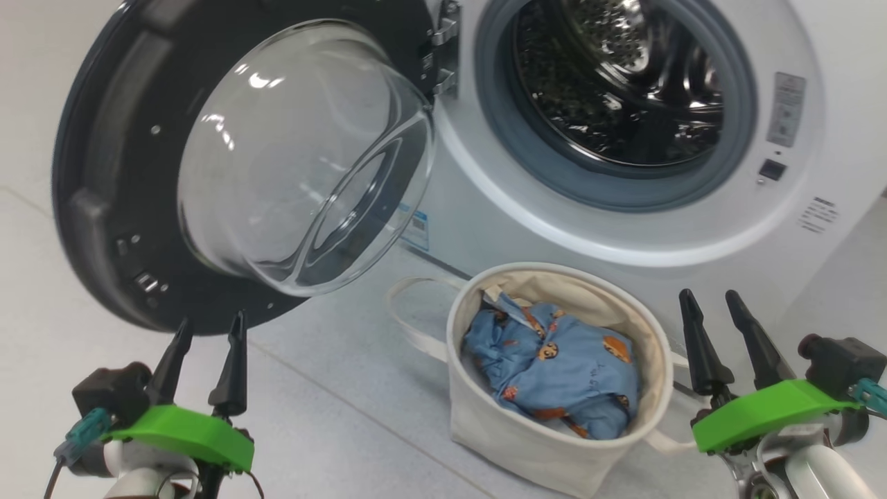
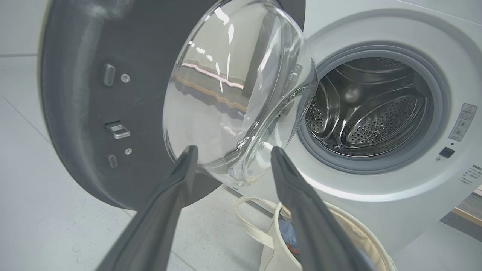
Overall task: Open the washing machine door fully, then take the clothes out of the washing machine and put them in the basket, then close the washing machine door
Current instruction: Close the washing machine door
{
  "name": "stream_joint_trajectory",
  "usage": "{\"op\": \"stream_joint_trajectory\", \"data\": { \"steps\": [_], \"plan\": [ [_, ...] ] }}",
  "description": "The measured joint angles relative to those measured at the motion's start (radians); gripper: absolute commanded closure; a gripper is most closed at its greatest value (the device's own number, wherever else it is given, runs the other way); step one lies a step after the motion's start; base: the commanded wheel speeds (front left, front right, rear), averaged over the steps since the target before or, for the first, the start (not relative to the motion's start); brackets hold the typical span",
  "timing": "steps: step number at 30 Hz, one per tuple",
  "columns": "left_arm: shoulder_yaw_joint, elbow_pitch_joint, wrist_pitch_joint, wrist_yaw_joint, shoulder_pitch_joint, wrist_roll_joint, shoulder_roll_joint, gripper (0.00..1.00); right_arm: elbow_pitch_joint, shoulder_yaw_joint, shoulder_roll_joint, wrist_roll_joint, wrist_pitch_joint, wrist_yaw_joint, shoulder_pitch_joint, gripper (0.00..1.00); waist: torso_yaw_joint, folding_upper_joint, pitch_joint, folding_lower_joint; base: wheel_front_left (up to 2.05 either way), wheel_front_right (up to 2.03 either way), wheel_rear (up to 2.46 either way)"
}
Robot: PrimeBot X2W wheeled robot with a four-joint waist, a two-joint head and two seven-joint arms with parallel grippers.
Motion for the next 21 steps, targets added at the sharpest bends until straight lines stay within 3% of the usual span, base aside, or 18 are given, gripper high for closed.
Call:
{"op": "stream_joint_trajectory", "data": {
  "steps": [6, 21],
  "plan": [
    [0.006, -0.005, 0.000, 0.006, 0.000, 0.000, 0.001, 0.00, 0.000, 0.012, 0.000, 0.000, 0.001, 0.000, -0.004, 0.00, 0.037, 0.0000, 0.012, 0.0000, 0.00, 0.00, 0.00],
    [0.027, -0.035, 0.000, 0.021, 0.021, -0.001, 0.003, 0.00, 0.016, 0.047, -0.005, 0.008, 0.007, 0.000, -0.036, 0.00, 0.047, 0.0000, 0.039, 0.0000, 0.00, 0.00, 0.00]
  ]
}}
